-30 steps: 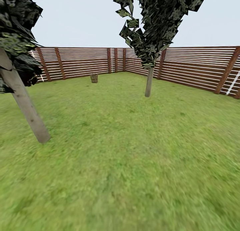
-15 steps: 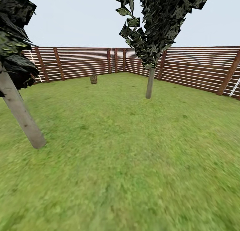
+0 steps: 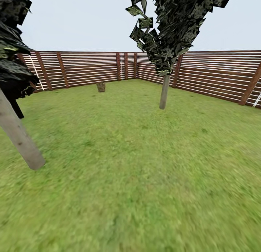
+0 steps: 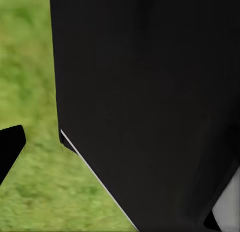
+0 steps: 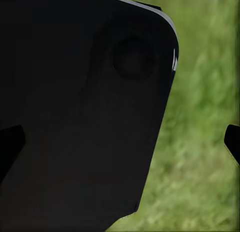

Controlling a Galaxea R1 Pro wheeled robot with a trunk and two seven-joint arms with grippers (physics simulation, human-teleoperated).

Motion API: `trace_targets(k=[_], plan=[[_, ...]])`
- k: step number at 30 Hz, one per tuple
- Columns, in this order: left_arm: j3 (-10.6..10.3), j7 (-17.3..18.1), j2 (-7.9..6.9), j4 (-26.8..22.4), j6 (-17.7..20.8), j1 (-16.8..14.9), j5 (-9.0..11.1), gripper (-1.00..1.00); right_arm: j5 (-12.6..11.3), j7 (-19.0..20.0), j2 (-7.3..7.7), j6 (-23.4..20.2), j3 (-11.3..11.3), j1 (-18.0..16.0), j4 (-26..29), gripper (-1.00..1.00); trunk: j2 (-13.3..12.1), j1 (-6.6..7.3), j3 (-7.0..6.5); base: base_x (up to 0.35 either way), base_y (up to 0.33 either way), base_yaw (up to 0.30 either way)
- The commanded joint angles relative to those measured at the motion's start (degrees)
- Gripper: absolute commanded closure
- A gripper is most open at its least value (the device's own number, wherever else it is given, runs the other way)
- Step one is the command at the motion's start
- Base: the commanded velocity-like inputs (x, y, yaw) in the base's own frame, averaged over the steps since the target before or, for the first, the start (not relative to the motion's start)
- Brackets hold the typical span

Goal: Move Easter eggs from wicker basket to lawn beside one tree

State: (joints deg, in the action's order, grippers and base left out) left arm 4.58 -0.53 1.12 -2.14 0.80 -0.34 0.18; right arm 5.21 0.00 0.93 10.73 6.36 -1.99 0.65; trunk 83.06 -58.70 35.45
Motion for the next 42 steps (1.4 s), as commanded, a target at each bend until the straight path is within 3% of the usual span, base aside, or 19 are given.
trace_targets(k=[1,42], plan=[[0.4,0.0,0.01,0.0,0.1,0.0,0.0,-1.00,0.4,0.0,0.03,0.2,0.1,0.0,0.0,-1.00,0.0,-0.03,0.05,0.332,0.000,0.000],[0.4,-0.1,0.02,-0.1,0.1,0.0,0.2,-1.00,0.4,0.1,-0.14,-0.2,0.1,0.0,-0.3,-1.00,0.0,-0.03,0.05,0.332,0.000,0.000]])
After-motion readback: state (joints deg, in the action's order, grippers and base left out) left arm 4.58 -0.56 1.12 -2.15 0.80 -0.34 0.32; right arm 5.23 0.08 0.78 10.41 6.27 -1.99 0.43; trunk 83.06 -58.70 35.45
